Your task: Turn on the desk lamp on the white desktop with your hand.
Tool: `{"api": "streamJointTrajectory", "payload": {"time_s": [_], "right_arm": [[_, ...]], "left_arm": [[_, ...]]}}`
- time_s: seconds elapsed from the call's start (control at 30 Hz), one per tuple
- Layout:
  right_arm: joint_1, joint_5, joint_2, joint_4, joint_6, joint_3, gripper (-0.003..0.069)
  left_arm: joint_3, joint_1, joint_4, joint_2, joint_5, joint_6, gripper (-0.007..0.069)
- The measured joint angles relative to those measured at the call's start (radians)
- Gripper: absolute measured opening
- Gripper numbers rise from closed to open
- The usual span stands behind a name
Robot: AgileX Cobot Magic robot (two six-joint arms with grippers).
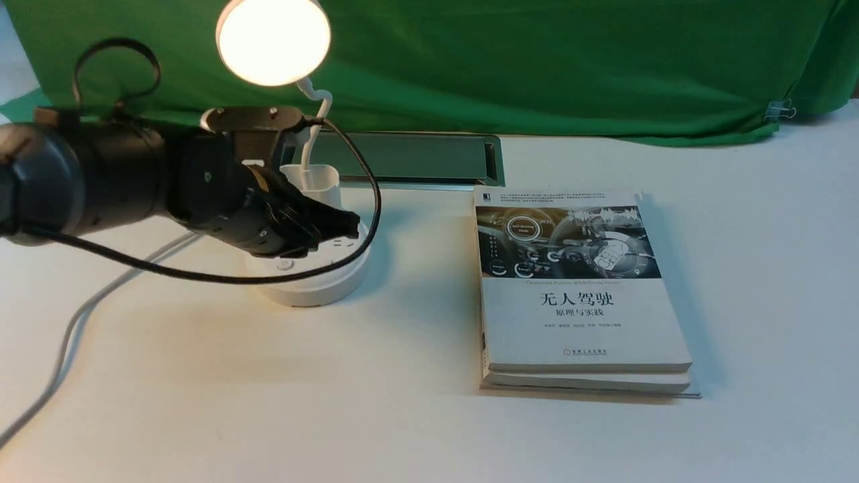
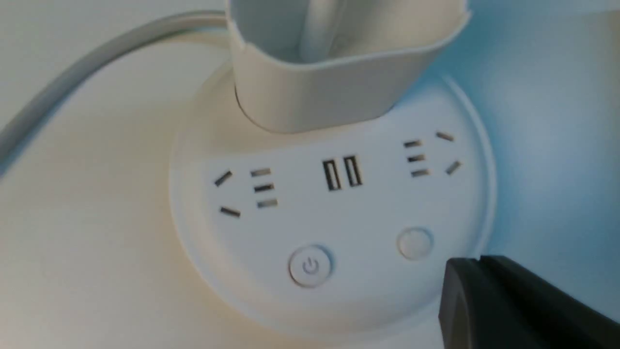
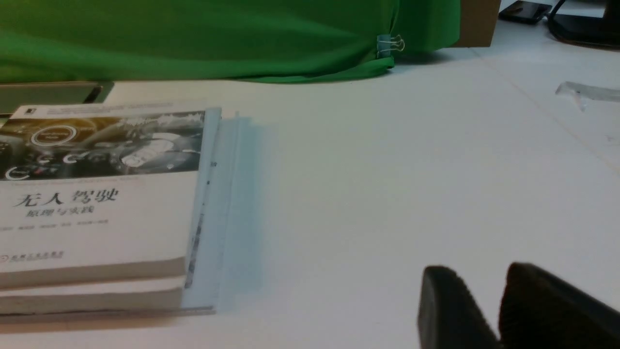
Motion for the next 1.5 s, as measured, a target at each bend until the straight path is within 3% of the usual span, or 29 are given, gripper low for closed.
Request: {"api": "streamJointTrajectory", "payload": {"time_s": [0.13,0.27,0.37,0.53,0.67,0.83,1.2,1.5], "right_arm": [[0.0,0.0,0.0,0.0,0.0,0.0,0.0238],[0.0,0.0,0.0,0.0,0.0,0.0,0.0238],[0.0,-0.001,0.0,0.0,0.0,0.0,0.0238],[0.0,-0.001,0.0,0.0,0.0,0.0,0.0238],[0.0,-0.001,0.0,0.0,0.0,0.0,0.0238],[0.0,-0.001,0.0,0.0,0.0,0.0,0.0238],[0.0,-0.001,0.0,0.0,0.0,0.0,0.0238],[0.0,-0.001,0.0,0.0,0.0,0.0,0.0238]], "left_arm": [[0.016,0.0,-0.122,-0.059,0.203,0.093,0.0021],[0.122,0.0,-0.318,-0.181,0.305,0.264,0.0021],[0.195,0.0,-0.388,-0.323,0.322,0.333,0.0021],[0.345,0.0,-0.496,-0.608,0.205,0.456,0.0021],[0.507,0.0,-0.602,-0.889,-0.029,0.651,0.0021],[0.71,0.0,-0.605,-1.148,-0.235,0.702,0.0021],[0.976,0.0,-0.55,-1.311,-0.256,0.707,0.0021],[1.048,0.017,-0.448,-1.39,-0.44,0.678,0.0021]]}}
